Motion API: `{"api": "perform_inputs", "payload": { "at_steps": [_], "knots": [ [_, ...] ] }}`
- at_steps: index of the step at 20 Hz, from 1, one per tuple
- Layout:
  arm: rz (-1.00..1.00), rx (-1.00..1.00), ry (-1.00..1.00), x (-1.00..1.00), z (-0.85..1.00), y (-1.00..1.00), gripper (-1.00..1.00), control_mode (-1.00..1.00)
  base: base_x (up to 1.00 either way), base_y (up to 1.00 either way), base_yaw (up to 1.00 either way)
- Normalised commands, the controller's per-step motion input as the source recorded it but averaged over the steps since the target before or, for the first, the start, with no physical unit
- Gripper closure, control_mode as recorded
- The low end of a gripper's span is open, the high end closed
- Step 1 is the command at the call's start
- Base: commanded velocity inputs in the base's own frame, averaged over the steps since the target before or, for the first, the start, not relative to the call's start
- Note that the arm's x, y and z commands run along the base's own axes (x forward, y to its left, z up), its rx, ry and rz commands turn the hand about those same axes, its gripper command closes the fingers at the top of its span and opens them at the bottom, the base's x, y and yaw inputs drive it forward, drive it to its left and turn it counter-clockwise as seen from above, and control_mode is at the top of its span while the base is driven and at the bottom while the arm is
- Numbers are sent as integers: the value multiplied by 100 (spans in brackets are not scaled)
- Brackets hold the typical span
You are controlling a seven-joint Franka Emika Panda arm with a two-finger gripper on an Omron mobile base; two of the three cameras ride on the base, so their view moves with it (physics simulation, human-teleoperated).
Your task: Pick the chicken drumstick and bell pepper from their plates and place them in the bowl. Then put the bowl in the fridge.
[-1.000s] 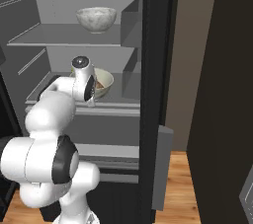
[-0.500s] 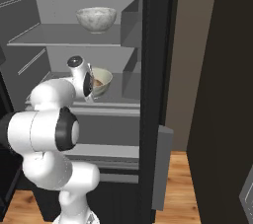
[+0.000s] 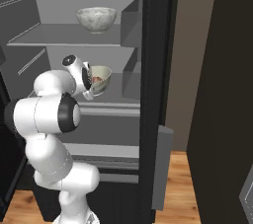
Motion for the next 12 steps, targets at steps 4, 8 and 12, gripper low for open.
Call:
{"api": "perform_inputs", "payload": {
  "at_steps": [4, 8, 12],
  "knots": [
    [-7, 0, 0, 33, -17, 1, 100, -100, 0, 0, 0],
    [-8, 0, 0, 31, -14, 0, 100, -100, 0, 0, 0],
    [-2, 1, 0, 23, -16, 0, 100, -100, 0, 0, 0]
  ]
}}
